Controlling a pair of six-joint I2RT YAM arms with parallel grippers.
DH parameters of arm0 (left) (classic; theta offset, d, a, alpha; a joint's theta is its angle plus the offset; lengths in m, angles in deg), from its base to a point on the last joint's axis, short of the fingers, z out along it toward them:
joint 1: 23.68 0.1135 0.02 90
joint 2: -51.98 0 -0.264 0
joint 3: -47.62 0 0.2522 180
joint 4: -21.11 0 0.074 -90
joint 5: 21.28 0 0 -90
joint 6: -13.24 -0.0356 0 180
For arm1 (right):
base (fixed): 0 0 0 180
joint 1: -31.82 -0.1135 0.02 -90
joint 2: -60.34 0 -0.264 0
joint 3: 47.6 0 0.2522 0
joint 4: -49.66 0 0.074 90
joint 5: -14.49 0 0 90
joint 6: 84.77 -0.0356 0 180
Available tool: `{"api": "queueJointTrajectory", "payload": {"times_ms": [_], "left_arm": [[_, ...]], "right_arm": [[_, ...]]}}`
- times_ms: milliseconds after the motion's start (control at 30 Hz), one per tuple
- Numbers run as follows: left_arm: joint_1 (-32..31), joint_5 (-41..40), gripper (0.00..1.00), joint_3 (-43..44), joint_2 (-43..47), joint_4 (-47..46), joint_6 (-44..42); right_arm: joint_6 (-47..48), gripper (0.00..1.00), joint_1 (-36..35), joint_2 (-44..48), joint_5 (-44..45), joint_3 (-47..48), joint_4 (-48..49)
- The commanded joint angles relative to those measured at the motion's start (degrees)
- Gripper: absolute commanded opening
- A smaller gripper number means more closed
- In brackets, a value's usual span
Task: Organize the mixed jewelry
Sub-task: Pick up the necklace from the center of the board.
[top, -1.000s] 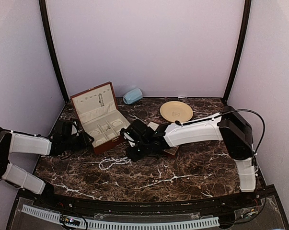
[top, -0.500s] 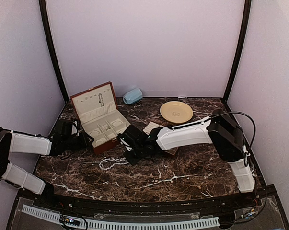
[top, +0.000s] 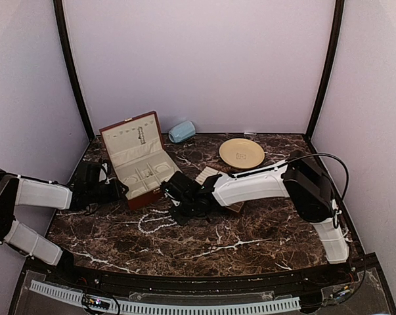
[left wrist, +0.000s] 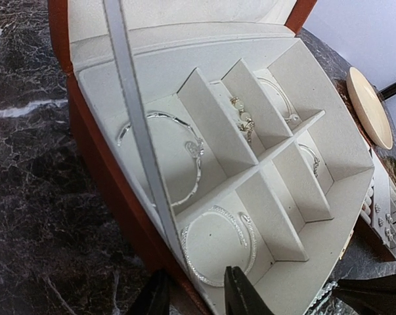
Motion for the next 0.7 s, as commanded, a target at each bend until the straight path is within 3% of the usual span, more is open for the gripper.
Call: {"api": "queueJointTrajectory", "payload": {"times_ms": [0, 367, 667], "left_arm": [[-0.2, -0.1, 0.31, -0.5, -1.6, 2.5, -5.6], [-5.9, 0.0, 0.27, -2.7, -0.6, 5.9, -8.7], [-12.1, 1.4, 0.23, -1.5, 2.1, 11.3, -6.7]], "right_arm": [[-1.8, 0.00, 0.3, 4.3, 2.9, -3.9, 0.0], [-4.8, 0.00, 0.8, 25.0, 8.2, -19.2, 1.1], [-4.6, 0.00, 0.8, 36.3, 14.2, -20.8, -3.3]]}}
